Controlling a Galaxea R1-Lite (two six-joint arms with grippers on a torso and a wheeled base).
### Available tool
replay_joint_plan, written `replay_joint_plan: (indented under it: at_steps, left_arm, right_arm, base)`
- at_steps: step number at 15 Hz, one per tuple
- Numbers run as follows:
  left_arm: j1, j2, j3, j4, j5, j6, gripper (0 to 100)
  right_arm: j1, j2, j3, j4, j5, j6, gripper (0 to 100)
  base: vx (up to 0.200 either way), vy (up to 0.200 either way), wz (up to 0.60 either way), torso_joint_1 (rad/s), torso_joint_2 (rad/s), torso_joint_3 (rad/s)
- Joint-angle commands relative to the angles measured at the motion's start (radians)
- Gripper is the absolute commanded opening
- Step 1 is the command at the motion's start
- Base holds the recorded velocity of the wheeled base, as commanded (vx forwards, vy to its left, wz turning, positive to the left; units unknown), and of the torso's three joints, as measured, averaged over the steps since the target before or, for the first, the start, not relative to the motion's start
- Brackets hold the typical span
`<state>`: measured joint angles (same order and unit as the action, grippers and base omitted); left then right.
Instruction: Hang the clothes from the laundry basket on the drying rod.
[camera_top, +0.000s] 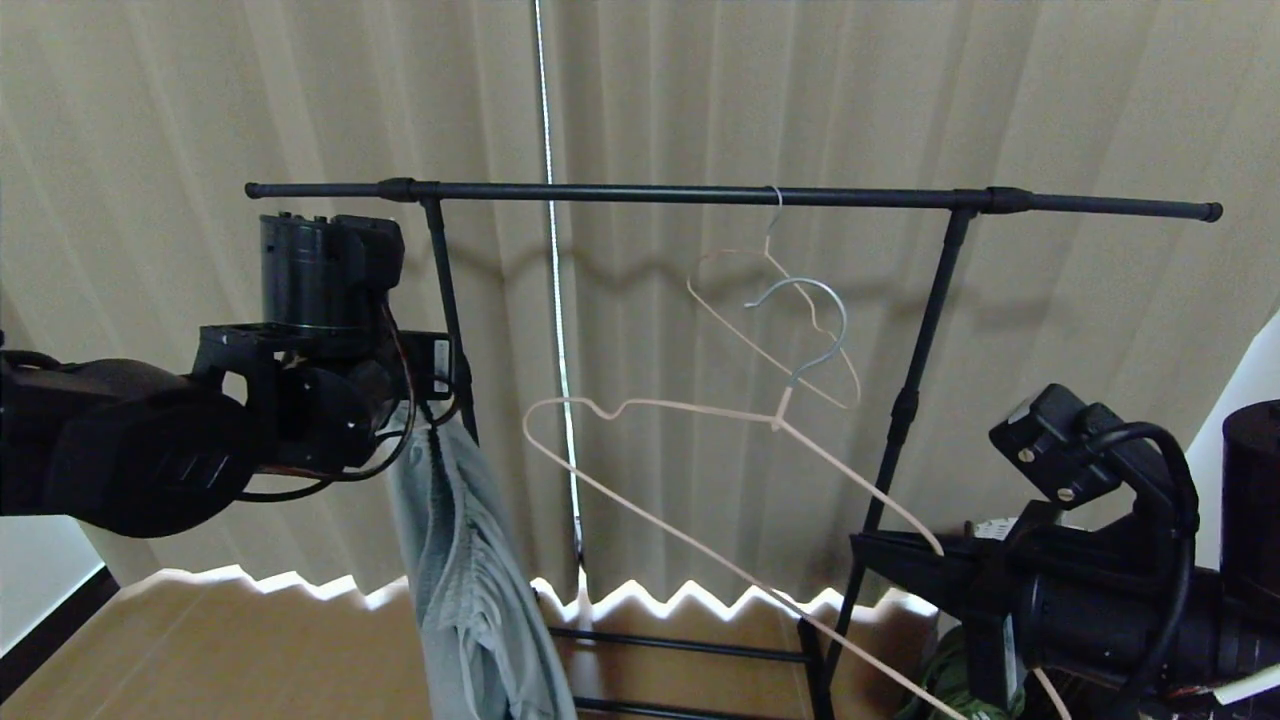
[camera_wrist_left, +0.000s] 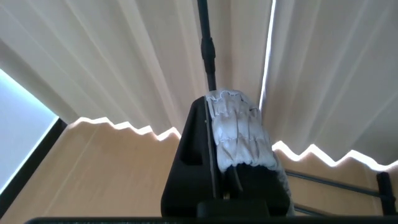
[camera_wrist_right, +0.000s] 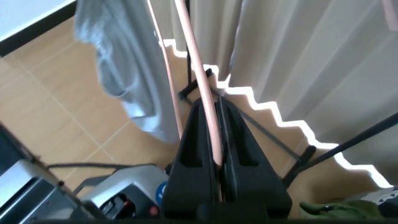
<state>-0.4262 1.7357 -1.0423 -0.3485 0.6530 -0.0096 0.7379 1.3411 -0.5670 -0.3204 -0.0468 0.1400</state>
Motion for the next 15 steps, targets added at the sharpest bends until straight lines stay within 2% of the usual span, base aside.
replay_joint_plan:
  at_steps: [1, 3, 6, 8, 12, 15]
  left_arm:
    - [-0.002, 0.019, -0.012, 0.0, 0.002, 0.0, 0]
    - [-0.002, 0.033, -0.012, -0.006, 0.002, 0.01, 0]
    - [-0.006, 0.051, 0.001, -0.064, 0.01, 0.008, 0]
    - [-0.019, 0.051, 0.002, -0.066, 0.033, 0.007, 0]
    - [-0.048, 0.051, 0.002, -0.066, 0.045, 0.007, 0]
    - [-0.051, 0.047, 0.005, -0.066, 0.05, 0.007, 0]
  right_arm:
    - [0.018, 0.004, 0.009, 0.0, 0.001, 0.006, 0]
    - [0.061, -0.002, 0.012, 0.001, -0.001, 0.036, 0]
    - [0.095, 0.006, 0.021, 0.0, -0.001, 0.039, 0]
    - [0.101, 0.029, 0.01, -0.003, -0.001, 0.041, 0]
    - [0.101, 0.122, -0.008, -0.101, -0.002, 0.033, 0]
    - [0.101, 0.156, -0.03, -0.108, -0.004, 0.035, 0]
  base:
    - [0.0, 0.0, 0.0, 0.0, 0.0, 0.0]
    - [0.0, 0.0, 0.0, 0.0, 0.0, 0.0]
    - [0.0, 0.0, 0.0, 0.0, 0.0, 0.0]
    - [0.0, 0.0, 0.0, 0.0, 0.0, 0.0]
    - [0.0, 0.0, 0.0, 0.0, 0.0, 0.0]
    - [0.0, 0.0, 0.0, 0.0, 0.0, 0.0]
